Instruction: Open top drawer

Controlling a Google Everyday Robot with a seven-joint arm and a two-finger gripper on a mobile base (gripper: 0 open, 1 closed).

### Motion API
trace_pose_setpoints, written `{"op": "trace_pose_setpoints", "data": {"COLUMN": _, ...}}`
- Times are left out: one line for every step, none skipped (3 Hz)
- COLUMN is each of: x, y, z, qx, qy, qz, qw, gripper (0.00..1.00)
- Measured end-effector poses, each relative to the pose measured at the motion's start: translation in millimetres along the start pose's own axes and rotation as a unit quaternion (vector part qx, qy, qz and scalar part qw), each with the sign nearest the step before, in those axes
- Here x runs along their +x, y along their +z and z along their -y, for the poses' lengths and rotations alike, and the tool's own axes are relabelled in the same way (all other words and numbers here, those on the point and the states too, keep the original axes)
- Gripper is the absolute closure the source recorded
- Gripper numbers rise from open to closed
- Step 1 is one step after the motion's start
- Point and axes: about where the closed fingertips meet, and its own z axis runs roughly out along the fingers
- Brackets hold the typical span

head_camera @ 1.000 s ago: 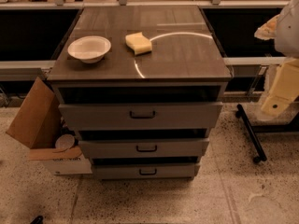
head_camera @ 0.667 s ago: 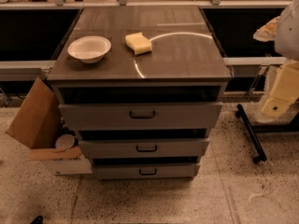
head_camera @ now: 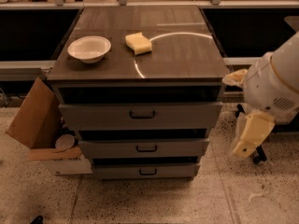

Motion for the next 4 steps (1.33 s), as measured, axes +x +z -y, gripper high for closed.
{"op": "trace_pose_setpoints", "data": {"x": -8, "y": 57, "z": -26, "qx": -0.041, "qy": 0.006, "qz": 0.058, "qw": 0.9974, "gripper": 0.00}}
{"op": "trace_pose_setpoints", "data": {"x": -8, "y": 57, "z": -26, "qx": -0.041, "qy": 0.006, "qz": 0.058, "qw": 0.9974, "gripper": 0.00}}
{"op": "trace_pose_setpoints", "data": {"x": -9, "y": 77, "z": -20, "qx": -0.032, "qy": -0.018, "qz": 0.066, "qw": 0.9971, "gripper": 0.00}}
{"op": "trace_pose_setpoints", "data": {"x": -11, "y": 115, "z": -5, "qx": -0.023, "qy": -0.055, "qz": 0.070, "qw": 0.9958, "gripper": 0.00}}
